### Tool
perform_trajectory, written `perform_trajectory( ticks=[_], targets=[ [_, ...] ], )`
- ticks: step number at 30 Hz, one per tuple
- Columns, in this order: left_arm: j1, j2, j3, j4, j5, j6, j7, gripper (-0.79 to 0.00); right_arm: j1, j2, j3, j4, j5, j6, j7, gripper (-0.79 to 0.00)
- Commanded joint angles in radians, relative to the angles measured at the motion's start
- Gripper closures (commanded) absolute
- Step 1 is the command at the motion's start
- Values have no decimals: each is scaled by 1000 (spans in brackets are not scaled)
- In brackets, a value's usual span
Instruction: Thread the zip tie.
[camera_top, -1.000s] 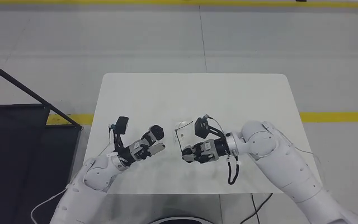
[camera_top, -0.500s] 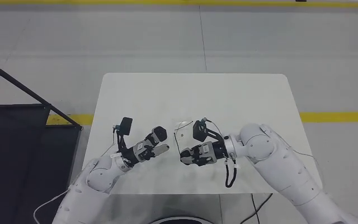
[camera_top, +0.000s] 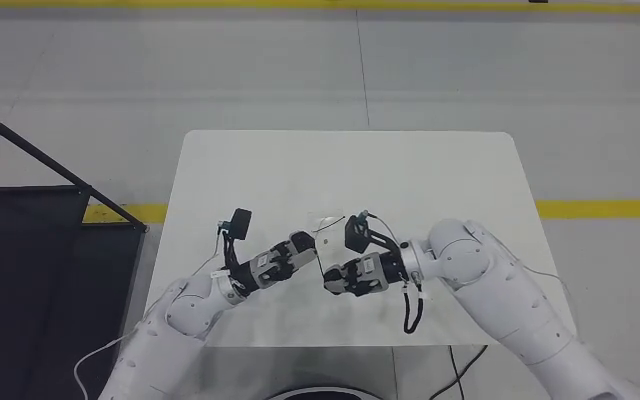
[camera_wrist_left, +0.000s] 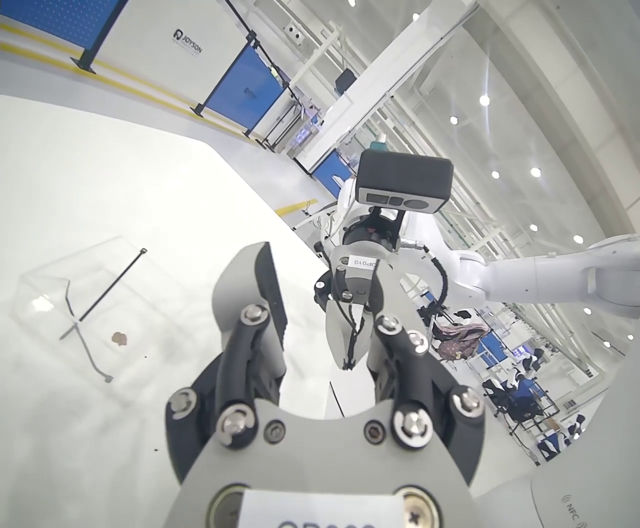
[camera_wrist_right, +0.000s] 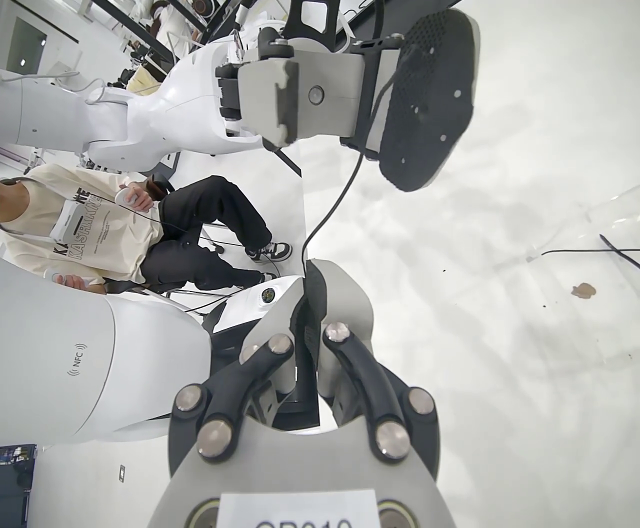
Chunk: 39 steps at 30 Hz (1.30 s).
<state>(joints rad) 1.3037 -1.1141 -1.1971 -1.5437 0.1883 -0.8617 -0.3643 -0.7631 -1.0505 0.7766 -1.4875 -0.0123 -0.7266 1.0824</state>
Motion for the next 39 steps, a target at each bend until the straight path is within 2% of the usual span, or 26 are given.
perform_trajectory(
  ticks=[1,11,15,21,24,26,29,33,39],
  targets=[
    [-3,-1,5,1,0,1,-4,-329,1,0,-2,-2,-2,2,1,0],
    [-12,-2,16,10,-2,2,-10,-225,3,-1,-8,-7,-14,19,-3,0],
    [-13,-2,18,15,-4,-1,-12,-222,4,-2,-10,-6,-14,22,-3,0],
    [-16,-2,23,24,-11,2,-22,-262,5,-2,-11,-6,-18,21,-7,0],
    [-19,-2,27,26,-15,3,-27,-240,6,-2,-11,-6,-18,21,-8,0],
    [-20,-2,28,27,-18,3,-32,-215,6,-2,-12,-6,-17,23,-7,0],
    [-22,-1,30,28,-22,4,-35,-95,6,-2,-12,-6,-17,24,-6,0],
    [-23,-1,32,28,-27,6,-42,-12,6,-1,-12,-5,-16,24,-7,0],
    [-25,0,35,30,-42,7,-55,0,6,-1,-12,-3,-15,22,-8,0]
  ],
)
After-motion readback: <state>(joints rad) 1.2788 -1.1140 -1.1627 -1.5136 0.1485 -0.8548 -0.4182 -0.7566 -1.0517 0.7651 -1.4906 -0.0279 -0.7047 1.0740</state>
